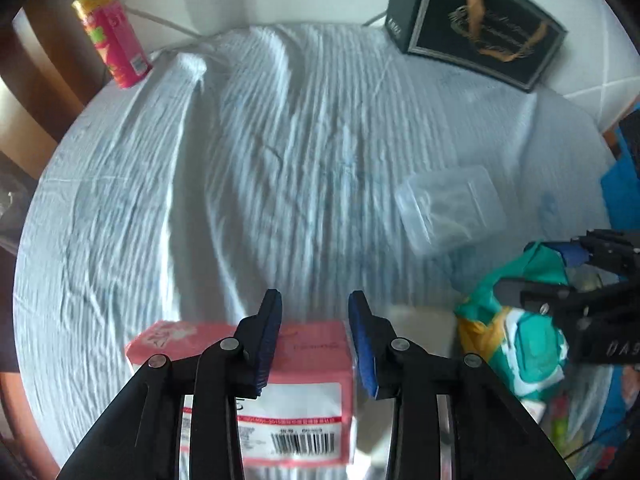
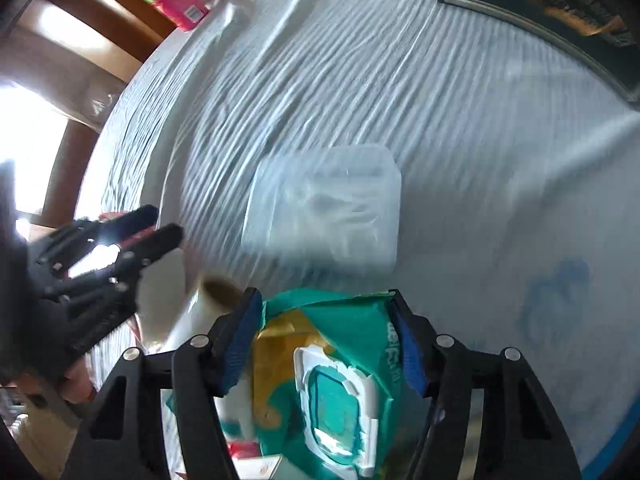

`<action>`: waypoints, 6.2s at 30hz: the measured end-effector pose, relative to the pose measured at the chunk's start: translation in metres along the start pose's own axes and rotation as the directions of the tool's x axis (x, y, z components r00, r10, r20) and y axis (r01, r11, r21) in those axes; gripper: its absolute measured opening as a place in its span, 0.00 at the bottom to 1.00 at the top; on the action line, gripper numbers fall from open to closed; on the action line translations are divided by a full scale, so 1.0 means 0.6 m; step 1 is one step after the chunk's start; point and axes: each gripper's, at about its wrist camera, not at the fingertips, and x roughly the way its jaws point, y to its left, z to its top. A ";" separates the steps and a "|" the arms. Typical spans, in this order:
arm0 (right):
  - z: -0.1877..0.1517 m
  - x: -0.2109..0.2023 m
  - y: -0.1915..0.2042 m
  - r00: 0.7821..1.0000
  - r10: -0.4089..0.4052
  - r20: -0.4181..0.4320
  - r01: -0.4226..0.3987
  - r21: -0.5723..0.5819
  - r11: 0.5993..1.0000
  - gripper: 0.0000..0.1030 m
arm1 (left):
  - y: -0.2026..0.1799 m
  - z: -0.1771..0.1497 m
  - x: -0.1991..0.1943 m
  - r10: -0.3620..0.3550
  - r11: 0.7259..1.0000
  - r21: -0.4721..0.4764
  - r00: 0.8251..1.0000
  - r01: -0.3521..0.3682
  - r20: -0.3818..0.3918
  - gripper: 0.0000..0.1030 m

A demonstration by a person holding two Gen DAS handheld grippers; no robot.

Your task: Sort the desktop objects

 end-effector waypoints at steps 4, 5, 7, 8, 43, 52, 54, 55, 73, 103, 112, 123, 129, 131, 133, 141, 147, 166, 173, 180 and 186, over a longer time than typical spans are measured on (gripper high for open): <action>-0.088 -0.114 0.030 0.976 -0.045 0.213 0.031 0.071 0.997 0.60 | 0.000 -0.070 -0.093 -0.042 0.999 0.031 0.993 0.039 0.108 0.85; -0.110 -0.132 0.040 0.969 -0.061 0.239 0.044 0.076 0.996 0.61 | -0.003 -0.087 -0.107 -0.060 0.998 0.039 0.991 0.056 0.115 0.85; -0.169 -0.166 0.059 0.954 -0.084 0.288 0.056 0.103 0.993 0.64 | -0.007 -0.122 -0.130 -0.107 0.994 0.041 0.987 0.103 0.121 0.85; -0.196 -0.173 0.063 0.950 -0.090 0.299 0.055 0.122 0.991 0.68 | -0.009 -0.134 -0.135 -0.122 0.992 0.043 0.985 0.117 0.119 0.85; -0.439 -0.084 -0.023 0.975 -0.139 0.171 0.090 0.267 0.959 0.78 | -0.060 -0.341 -0.095 -0.034 0.999 -0.024 0.999 0.034 0.006 0.39; -0.460 -0.039 0.089 0.996 0.091 0.007 -0.091 0.045 0.995 0.78 | 0.013 -0.405 -0.069 0.011 0.989 -0.150 0.998 -0.019 -0.059 0.48; -0.456 -0.065 0.102 0.999 0.010 0.031 -0.010 -0.019 1.000 0.78 | 0.020 -0.406 -0.070 0.015 0.985 -0.169 0.999 -0.023 -0.045 0.67; -0.452 -0.083 0.106 0.998 -0.035 0.058 0.038 -0.051 0.998 0.78 | 0.022 -0.406 -0.069 0.025 0.984 -0.177 0.999 -0.031 -0.039 0.73; -0.368 -0.011 0.143 0.993 -0.074 0.097 0.110 -0.459 0.881 1.00 | -0.019 -0.441 -0.085 0.089 0.955 -0.282 0.996 -0.091 -0.020 0.38; -0.392 -0.228 0.254 0.878 -0.206 0.432 0.279 -0.114 0.953 0.64 | -0.009 -0.370 -0.310 0.044 0.995 -0.094 0.955 -0.017 0.295 0.37; -0.420 -0.369 0.328 0.751 -0.291 0.592 0.378 -0.025 0.926 0.64 | -0.026 -0.352 -0.425 -0.015 1.000 0.000 0.896 0.016 0.445 0.37; -0.412 -0.434 0.285 0.745 -0.347 0.570 0.365 0.086 0.927 0.11 | -0.073 -0.304 -0.426 -0.060 0.998 0.042 0.899 0.047 0.434 0.37; -0.443 -0.285 0.168 0.874 -0.299 0.384 0.228 0.220 0.949 0.11 | -0.070 -0.319 -0.300 -0.070 0.997 0.027 0.952 0.066 0.299 0.37; -0.453 -0.238 0.139 0.902 -0.285 0.325 0.207 0.256 0.944 0.11 | -0.075 -0.329 -0.255 -0.059 0.998 0.033 0.967 0.053 0.249 0.37; -0.462 -0.199 0.118 0.920 -0.271 0.283 0.190 0.281 0.941 0.12 | -0.078 -0.338 -0.214 -0.052 0.998 0.036 0.978 0.046 0.202 0.37; -0.458 -0.133 0.071 0.933 -0.254 0.255 0.195 0.235 0.952 0.86 | -0.088 -0.384 -0.123 -0.019 1.000 -0.014 0.996 0.021 0.090 0.37; -0.438 -0.080 0.025 0.964 -0.203 0.173 0.177 0.153 0.972 0.83 | -0.097 -0.423 -0.088 0.032 0.990 -0.141 0.999 -0.027 0.032 0.37; -0.403 -0.075 0.144 0.965 -0.085 0.249 0.165 -0.320 0.933 0.97 | -0.079 -0.499 -0.103 0.186 0.882 -0.440 0.983 -0.166 0.002 0.37; -0.358 0.015 0.149 0.984 -0.107 0.146 0.157 -0.396 0.905 0.97 | -0.067 -0.481 -0.077 0.191 0.880 -0.444 0.982 -0.171 -0.001 0.37; -0.353 0.034 0.144 0.991 -0.022 0.132 0.066 -0.337 0.939 0.64 | -0.069 -0.463 -0.072 0.185 0.893 -0.421 0.982 -0.158 0.024 0.37; -0.378 -0.005 0.156 0.979 -0.062 0.194 0.125 -0.334 0.934 0.60 | -0.069 -0.443 -0.120 0.184 0.906 -0.400 0.979 -0.136 0.083 0.37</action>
